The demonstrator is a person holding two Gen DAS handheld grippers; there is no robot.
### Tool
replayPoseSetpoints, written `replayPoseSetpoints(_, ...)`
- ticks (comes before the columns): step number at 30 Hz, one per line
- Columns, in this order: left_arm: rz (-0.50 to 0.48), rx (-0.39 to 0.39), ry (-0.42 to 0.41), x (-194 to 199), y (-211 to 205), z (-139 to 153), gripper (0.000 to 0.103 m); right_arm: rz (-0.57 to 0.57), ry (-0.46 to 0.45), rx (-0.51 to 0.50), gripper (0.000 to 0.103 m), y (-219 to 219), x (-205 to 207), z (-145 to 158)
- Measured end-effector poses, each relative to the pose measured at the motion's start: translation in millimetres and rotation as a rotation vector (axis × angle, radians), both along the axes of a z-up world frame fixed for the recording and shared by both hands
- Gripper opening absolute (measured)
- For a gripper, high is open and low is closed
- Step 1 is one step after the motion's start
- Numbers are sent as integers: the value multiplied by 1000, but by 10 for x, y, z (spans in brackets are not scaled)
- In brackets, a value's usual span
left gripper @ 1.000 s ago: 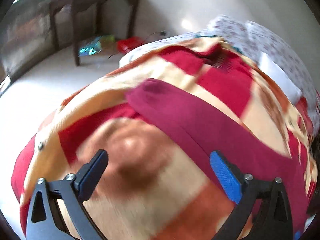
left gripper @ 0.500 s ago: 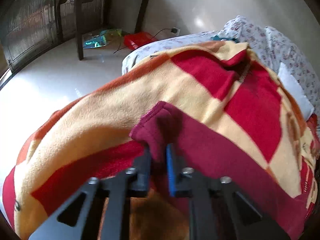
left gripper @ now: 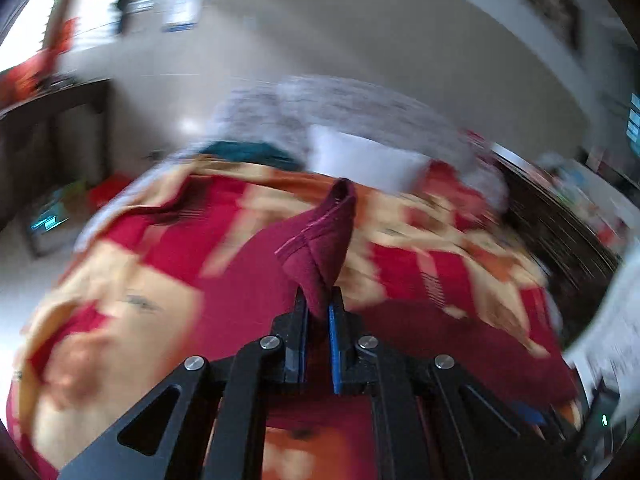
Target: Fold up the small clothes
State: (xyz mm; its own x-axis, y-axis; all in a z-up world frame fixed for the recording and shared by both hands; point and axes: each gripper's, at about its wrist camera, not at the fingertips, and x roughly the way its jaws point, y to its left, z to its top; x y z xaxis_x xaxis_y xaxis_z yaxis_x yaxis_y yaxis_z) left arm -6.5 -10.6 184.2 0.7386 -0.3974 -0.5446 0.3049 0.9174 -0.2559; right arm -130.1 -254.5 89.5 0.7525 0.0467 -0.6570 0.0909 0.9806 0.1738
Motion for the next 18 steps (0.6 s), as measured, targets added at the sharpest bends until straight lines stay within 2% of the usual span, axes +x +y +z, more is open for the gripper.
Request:
replayPoseSetpoints(2, -97, 25, 12, -124, -447, -112, 8, -32, -5, 6, 94, -154, -74, 27)
replayPoseSetpoints(5, -205, 60, 75, -215, -1072, -444, 8, -93, -4, 18, 94, -429, -194, 21)
replayPoseSetpoints(8, -254, 92, 143, -230, -1530, -827, 8, -151, 14, 44, 94, -712, -294, -39)
replayPoseSetpoints(12, -302, 147, 207, -179, -1891, -1291, 9, -194, 44, 77, 94, -956, -373, -134)
replayPoseSetpoints(14, -305, 180, 206, -222, -1952, -1391, 10, -200, 50, 84, 94, -1007, -374, -152)
replayPoseSetpoints(17, -332, 141, 211, -282, -1815, -1299, 23, -194, 44, 98, 94, -1016, -365, -157)
replayPoseSetpoints(18, -338, 120, 211, -297, -1706, -1214, 36, -187, 39, 94, 95, -997, -348, -153)
